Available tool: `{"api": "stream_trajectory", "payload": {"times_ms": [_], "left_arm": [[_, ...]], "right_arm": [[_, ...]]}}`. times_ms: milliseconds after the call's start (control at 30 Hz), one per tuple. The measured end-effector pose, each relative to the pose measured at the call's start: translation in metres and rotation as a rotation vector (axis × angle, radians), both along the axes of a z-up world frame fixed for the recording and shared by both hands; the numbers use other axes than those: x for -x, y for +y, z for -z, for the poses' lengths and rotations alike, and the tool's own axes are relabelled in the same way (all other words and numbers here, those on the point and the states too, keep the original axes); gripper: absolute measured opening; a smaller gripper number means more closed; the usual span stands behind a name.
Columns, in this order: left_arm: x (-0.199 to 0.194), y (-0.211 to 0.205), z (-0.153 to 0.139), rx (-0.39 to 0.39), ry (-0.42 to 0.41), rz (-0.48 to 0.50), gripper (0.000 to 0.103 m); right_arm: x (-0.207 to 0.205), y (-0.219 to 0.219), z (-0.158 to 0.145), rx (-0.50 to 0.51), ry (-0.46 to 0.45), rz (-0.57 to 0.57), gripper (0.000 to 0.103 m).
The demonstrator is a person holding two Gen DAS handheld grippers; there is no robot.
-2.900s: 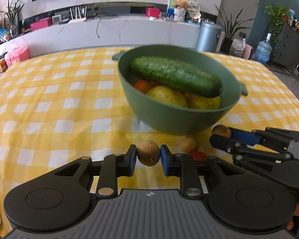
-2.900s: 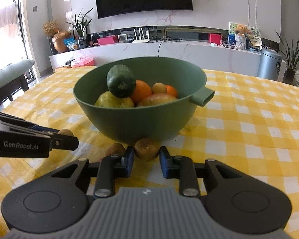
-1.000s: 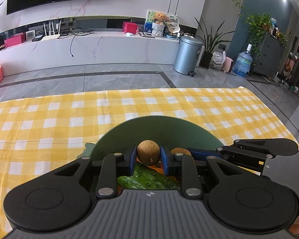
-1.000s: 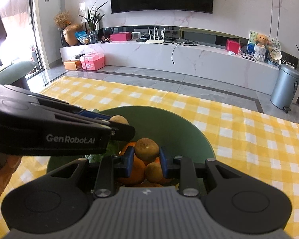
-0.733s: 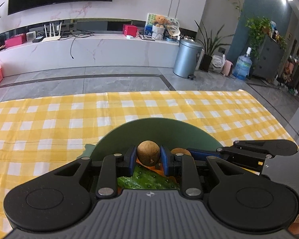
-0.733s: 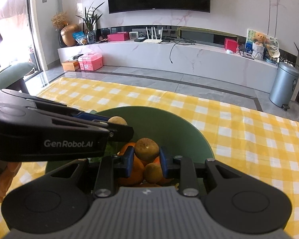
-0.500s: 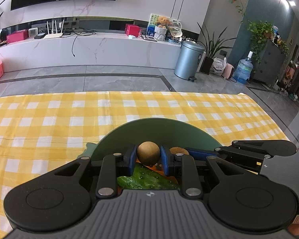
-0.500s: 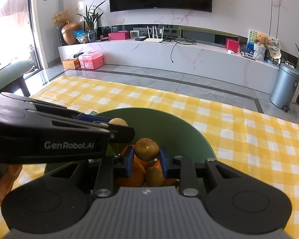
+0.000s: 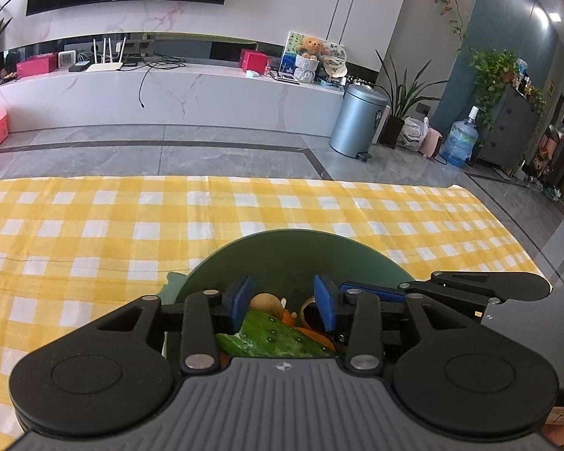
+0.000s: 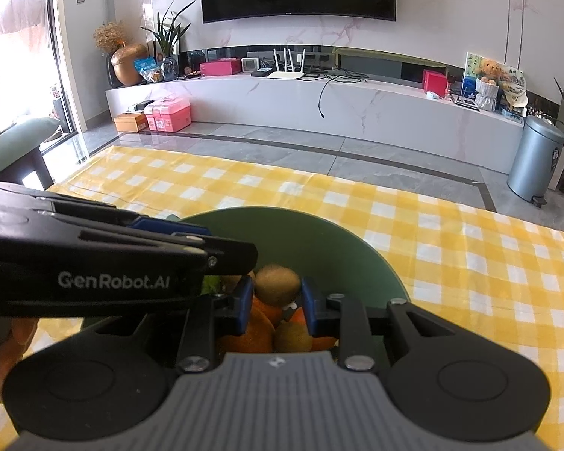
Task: Organize fruits
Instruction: 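Open both grippers to release the kiwis and withdraw from the colander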
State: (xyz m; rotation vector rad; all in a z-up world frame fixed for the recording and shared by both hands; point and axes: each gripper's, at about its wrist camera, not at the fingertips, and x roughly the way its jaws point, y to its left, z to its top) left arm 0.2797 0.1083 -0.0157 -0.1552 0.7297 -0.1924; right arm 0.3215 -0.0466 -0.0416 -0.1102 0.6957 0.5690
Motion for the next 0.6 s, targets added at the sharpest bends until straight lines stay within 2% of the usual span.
{"api": "stream_trajectory", "payload": {"times_ms": [233, 400, 600], "left_arm": [[0.004, -0.002, -0.005, -0.008, -0.019, 0.007, 0.048], [0.018, -0.009, -0.022, -0.036, -0.076, 0.029, 0.048], [0.045, -0.022, -0.042, -0.068, -0.147, 0.072, 0.049]], "right_arm": [[0.004, -0.001, -0.002, 0.005, -0.024, 0.014, 0.035], [0.017, -0.008, -0.012, -0.003, -0.074, 0.037, 0.042], [0.048, -0.024, -0.025, -0.028, -0.153, 0.092, 0.044]]}}
